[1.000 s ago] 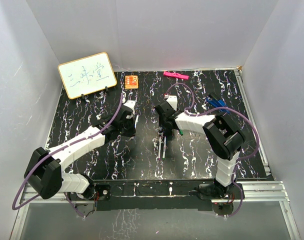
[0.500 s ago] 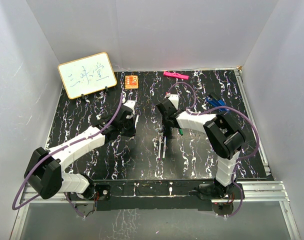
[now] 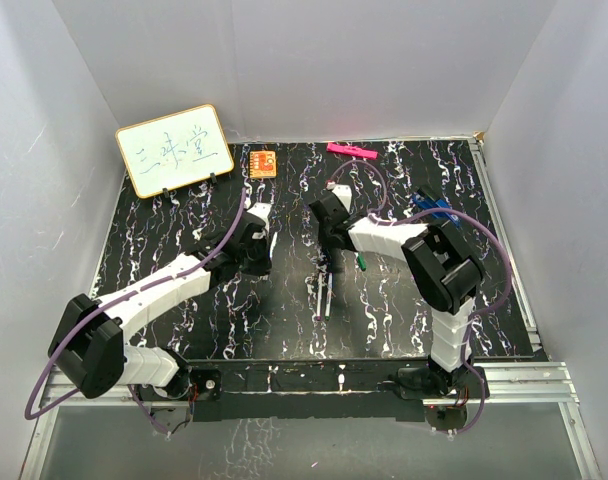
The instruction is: Insert the pens into the pen caps
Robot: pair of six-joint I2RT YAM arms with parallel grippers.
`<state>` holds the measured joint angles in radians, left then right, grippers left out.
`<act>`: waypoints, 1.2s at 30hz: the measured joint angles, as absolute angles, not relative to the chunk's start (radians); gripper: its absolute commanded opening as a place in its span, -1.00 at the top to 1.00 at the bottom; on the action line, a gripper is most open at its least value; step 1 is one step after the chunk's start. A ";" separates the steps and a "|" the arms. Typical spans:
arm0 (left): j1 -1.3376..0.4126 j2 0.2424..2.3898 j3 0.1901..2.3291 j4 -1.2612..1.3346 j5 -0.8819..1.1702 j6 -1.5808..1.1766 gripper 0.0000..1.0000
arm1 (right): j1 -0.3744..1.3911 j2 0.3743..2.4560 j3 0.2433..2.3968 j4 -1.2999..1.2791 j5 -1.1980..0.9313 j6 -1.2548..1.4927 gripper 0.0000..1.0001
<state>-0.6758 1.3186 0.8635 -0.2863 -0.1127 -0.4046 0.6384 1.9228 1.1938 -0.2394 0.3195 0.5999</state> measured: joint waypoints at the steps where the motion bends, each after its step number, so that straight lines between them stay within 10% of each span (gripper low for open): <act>1: -0.676 1.319 0.863 -0.284 -0.109 -0.405 1.00 | 0.638 1.928 1.206 -0.250 0.317 0.597 1.00; 12: -0.676 1.319 0.798 -0.177 -0.053 -0.429 1.00 | 0.616 1.919 1.255 -0.201 0.307 0.558 1.00; 36: -0.683 1.369 0.653 0.513 0.262 -0.626 1.00 | 0.589 1.463 0.690 0.802 0.105 0.502 1.00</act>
<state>-0.6830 1.3693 0.6525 0.5125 0.2615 -0.6258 0.5888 1.4628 0.6899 0.8021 0.1051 0.5018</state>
